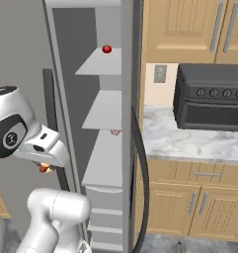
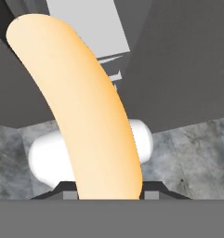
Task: Store the hot dog in the freezer for long-term storage. Close the freezer door after placing the cooked food.
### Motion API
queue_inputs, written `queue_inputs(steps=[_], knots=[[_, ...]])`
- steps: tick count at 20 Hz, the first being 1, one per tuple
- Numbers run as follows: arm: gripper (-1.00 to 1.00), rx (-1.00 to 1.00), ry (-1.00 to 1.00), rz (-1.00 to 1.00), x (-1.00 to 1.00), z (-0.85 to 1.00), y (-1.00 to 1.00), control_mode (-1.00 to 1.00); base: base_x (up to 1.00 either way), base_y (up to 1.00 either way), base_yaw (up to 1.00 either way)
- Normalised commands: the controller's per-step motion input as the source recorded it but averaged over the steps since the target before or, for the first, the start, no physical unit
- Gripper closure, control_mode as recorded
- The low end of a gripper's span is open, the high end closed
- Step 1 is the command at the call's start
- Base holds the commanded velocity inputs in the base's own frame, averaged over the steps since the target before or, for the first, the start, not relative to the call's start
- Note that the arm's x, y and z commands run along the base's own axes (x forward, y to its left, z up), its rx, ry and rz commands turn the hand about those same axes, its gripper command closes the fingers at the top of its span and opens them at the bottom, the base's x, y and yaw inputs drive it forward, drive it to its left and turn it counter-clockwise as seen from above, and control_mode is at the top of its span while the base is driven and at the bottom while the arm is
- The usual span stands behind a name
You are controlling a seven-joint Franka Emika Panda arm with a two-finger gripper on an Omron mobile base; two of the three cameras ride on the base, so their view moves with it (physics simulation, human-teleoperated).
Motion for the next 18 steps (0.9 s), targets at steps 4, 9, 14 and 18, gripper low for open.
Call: queue_inputs(steps=[4,9,14,18], knots=[[1.0,0.0,0.0,0.0,0.0,0.0,0.0,1.0,0.27,-0.39,-0.11],[1.0,0.0,0.0,0.0,0.0,0.0,0.0,1.0,0.26,-0.35,-0.1],[1.0,0.0,0.0,0.0,0.0,0.0,0.0,1.0,0.01,-0.02,-0.02],[1.0,0.0,0.0,0.0,0.0,0.0,0.0,1.0,0.0,0.0,0.0]])
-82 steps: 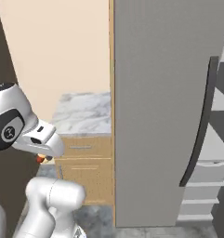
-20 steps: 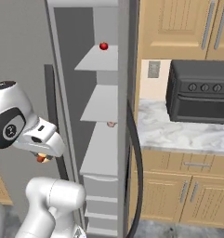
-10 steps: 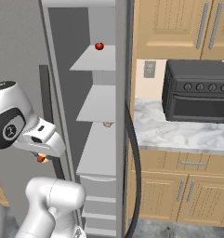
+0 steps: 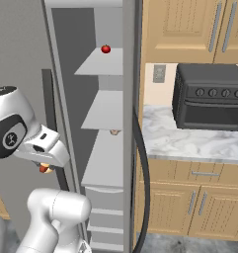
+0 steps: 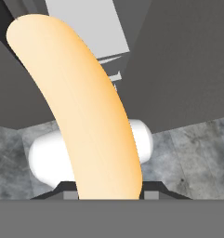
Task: Store the hot dog in the freezer for long-term storage. Close the freezer door after placing the cooked food.
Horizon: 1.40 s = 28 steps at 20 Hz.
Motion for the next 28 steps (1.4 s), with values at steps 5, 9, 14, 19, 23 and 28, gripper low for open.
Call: queue_inputs(steps=[5,9,14,19,23,28], knots=[[1.0,0.0,-0.01,0.0,0.01,-0.03,0.0,-1.0,0.06,0.0,0.0],[1.0,0.17,-0.23,0.0,0.22,-0.29,-0.27,-1.0,0.0,0.0,0.0],[1.0,0.27,-0.22,0.0,0.29,-0.15,-0.24,-1.0,0.0,0.0,0.0],[1.0,0.1,-0.05,0.0,0.59,0.0,0.0,-1.0,0.0,0.0,0.0],[1.0,0.0,-0.03,0.0,0.67,-0.01,0.0,-1.0,0.0,0.0,0.0],[1.0,0.0,-0.05,0.0,0.53,0.0,-0.03,-1.0,0.0,0.0,0.0]])
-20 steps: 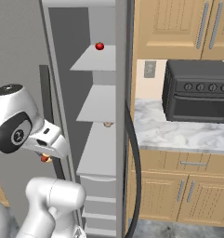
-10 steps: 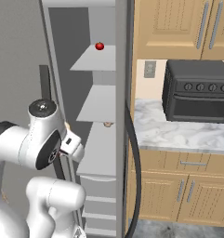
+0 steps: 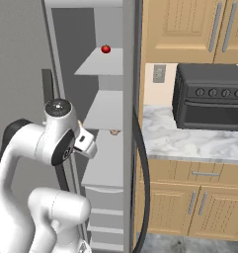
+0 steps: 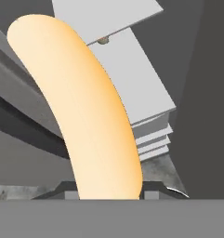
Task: Store the hot dog in the freezer for long-term storage. Close the freezer door after placing the cooked food.
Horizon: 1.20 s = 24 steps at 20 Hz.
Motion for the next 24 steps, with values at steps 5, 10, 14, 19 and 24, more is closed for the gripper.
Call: queue_inputs(steps=[5,10,14,19,24], knots=[[1.0,0.0,-0.07,0.0,0.42,-0.05,0.0,-1.0,0.0,0.0,0.0],[1.0,0.0,-0.03,-0.04,0.48,-0.06,-0.04,-1.0,0.0,0.0,0.0],[1.0,0.0,0.0,-0.04,0.49,-0.01,-0.04,-1.0,0.0,0.0,0.0],[1.0,0.0,0.0,0.05,0.52,0.0,-0.17,-1.0,0.0,0.0,0.0],[1.0,0.0,0.0,0.04,0.68,0.0,-0.13,-1.0,0.0,0.0,0.0]])
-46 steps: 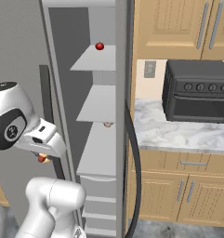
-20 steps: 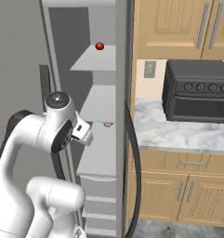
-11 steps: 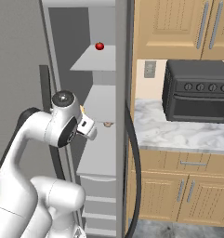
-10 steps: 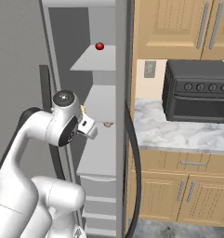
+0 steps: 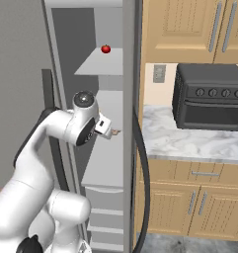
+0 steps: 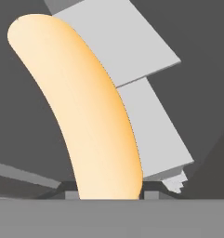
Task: Store the hot dog in the freezer for long-term storage. Close the freezer door after placing the cooked food.
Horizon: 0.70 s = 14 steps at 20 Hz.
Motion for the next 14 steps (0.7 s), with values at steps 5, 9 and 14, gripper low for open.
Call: queue_inputs(steps=[5,9,14], knots=[[1.0,0.0,0.0,0.0,0.5,0.0,0.0,-1.0,0.0,0.0,0.0],[1.0,0.0,0.0,0.0,0.48,-0.01,0.0,-1.0,0.0,0.0,0.0],[1.0,0.0,0.0,0.0,0.48,-0.09,0.0,-1.0,0.0,0.0,0.0]])
